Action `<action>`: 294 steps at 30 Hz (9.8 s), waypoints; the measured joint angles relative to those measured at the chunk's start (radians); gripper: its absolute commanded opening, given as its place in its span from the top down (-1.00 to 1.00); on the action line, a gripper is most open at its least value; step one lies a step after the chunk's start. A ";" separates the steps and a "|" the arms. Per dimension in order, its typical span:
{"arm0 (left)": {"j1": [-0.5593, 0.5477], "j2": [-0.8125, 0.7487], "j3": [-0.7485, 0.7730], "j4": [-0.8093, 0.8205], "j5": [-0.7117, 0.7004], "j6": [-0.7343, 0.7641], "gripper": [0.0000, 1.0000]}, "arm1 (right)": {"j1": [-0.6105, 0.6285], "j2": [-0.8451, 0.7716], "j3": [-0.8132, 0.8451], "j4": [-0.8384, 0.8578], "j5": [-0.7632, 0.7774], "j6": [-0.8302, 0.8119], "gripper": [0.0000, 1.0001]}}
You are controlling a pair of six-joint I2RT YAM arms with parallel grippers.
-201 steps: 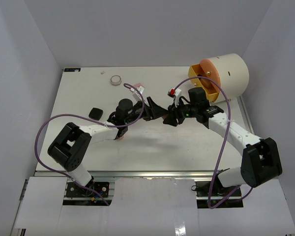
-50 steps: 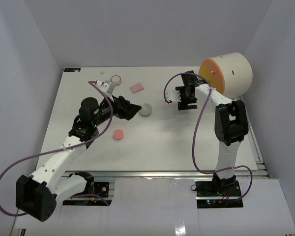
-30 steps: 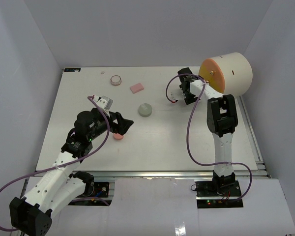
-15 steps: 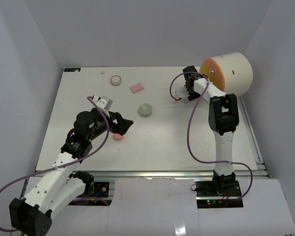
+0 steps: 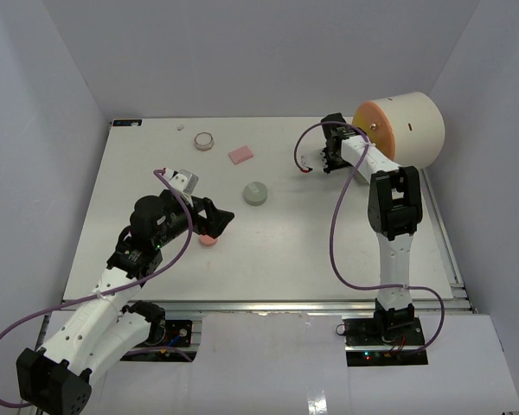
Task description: Organize the makeup
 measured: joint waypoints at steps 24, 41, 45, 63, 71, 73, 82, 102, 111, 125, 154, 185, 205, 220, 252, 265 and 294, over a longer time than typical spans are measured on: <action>0.000 -0.006 0.000 -0.008 0.000 0.002 -0.96 | 0.160 -0.048 -0.001 -0.049 -0.244 0.216 0.45; 0.000 -0.008 0.000 -0.008 0.000 0.005 -0.96 | 0.100 -0.048 -0.035 -0.019 -0.203 0.213 0.36; 0.000 -0.009 0.000 -0.008 0.000 0.005 -0.96 | 0.098 -0.085 -0.105 0.013 -0.198 0.173 0.34; 0.000 -0.011 0.000 -0.008 -0.001 0.005 -0.96 | 0.072 -0.248 -0.329 0.018 -0.237 -0.132 0.37; 0.000 -0.011 0.000 -0.008 -0.003 0.006 -0.96 | 0.072 -0.262 -0.345 0.012 -0.242 -0.229 0.38; 0.000 -0.011 0.000 -0.008 -0.003 0.006 -0.96 | 0.071 -0.268 -0.349 0.011 -0.242 -0.251 0.38; 0.000 -0.011 0.000 -0.009 -0.003 0.006 -0.96 | 0.069 -0.269 -0.350 0.008 -0.238 -0.320 -0.05; 0.000 -0.006 -0.001 0.018 0.055 0.003 -0.96 | 0.058 -0.465 -0.407 -0.002 -0.403 -0.137 -0.55; -0.004 0.192 -0.003 0.187 0.212 -0.145 -0.89 | 0.017 -0.666 -0.415 -0.039 -0.672 0.325 -0.53; -0.180 0.770 0.231 0.478 0.244 -0.371 -0.88 | -0.449 -0.780 -0.427 0.202 -0.829 1.004 -0.81; -0.222 1.474 0.750 0.738 0.218 -0.423 -0.88 | -0.718 -0.317 0.170 0.053 -1.159 0.960 -0.84; -0.241 1.524 0.796 0.763 0.245 -0.433 -0.88 | -0.719 -0.314 0.055 0.084 -1.245 0.927 -0.97; -0.263 1.578 0.898 0.737 0.248 -0.440 -0.88 | -0.719 -0.364 -0.018 0.115 -1.250 0.948 -0.61; -0.306 1.709 1.057 0.711 0.213 -0.439 -0.89 | -0.710 -0.377 -0.047 0.111 -1.233 1.002 -0.36; -0.364 1.780 1.111 0.769 0.104 -0.403 -0.86 | -0.663 -0.531 -0.293 0.376 -1.128 1.199 -0.02; -0.399 1.772 1.087 0.827 0.082 -0.392 -0.85 | -0.658 -0.543 -0.324 0.421 -1.112 1.322 0.02; -0.432 1.354 0.775 0.893 -0.051 -0.308 -0.86 | -0.656 -0.568 -0.381 0.496 -1.125 1.392 0.11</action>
